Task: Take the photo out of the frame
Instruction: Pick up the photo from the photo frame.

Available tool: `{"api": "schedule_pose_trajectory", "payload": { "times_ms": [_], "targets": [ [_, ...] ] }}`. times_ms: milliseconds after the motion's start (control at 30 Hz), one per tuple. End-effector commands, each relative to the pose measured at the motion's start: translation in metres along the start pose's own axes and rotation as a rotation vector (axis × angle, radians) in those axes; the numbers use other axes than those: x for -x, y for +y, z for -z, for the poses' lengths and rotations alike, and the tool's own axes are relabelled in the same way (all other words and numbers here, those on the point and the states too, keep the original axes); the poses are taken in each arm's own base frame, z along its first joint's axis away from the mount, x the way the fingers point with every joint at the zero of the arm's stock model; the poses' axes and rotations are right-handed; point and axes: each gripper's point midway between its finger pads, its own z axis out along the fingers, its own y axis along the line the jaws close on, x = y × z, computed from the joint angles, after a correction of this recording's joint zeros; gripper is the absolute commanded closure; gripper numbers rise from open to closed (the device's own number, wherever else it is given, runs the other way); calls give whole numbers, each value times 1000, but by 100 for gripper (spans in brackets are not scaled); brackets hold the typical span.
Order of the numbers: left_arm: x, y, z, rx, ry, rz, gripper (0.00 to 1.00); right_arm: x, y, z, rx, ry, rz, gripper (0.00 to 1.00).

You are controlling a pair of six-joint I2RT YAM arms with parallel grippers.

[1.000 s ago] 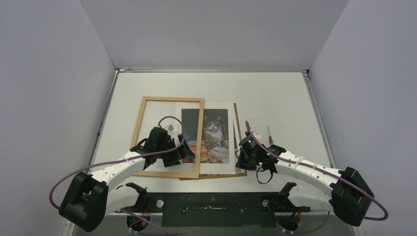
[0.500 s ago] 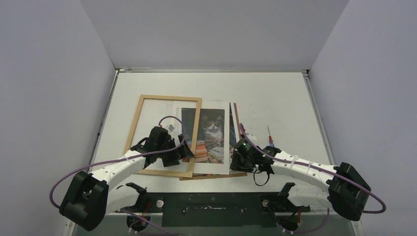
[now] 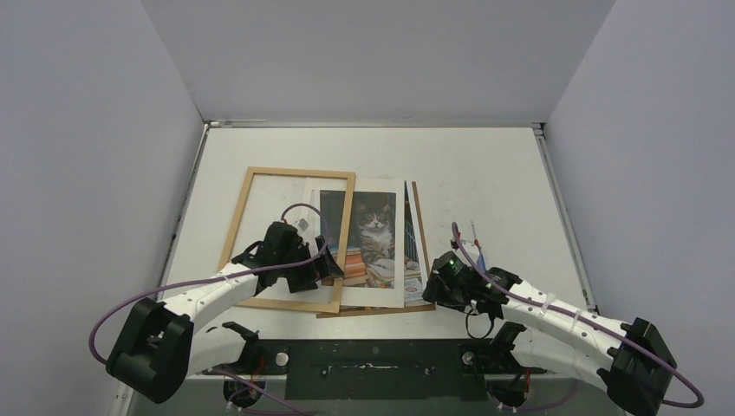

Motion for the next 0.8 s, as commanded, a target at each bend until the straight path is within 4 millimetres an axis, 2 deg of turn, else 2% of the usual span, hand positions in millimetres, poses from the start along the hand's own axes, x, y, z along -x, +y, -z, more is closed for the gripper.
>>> {"api": "schedule_pose_trajectory", "payload": {
  "times_ms": [0,200,767],
  "targets": [
    [8,-11,2,-28,-21,-37,3,-7,2,-10,26,13,-77,53],
    [5,-8,2,-24,-20,-29,3,-12,2,-20,40,22,-102,56],
    [3,-6,1,-26,-15,-24,3,-17,-1,-31,34,29,-143,61]
  ]
}}
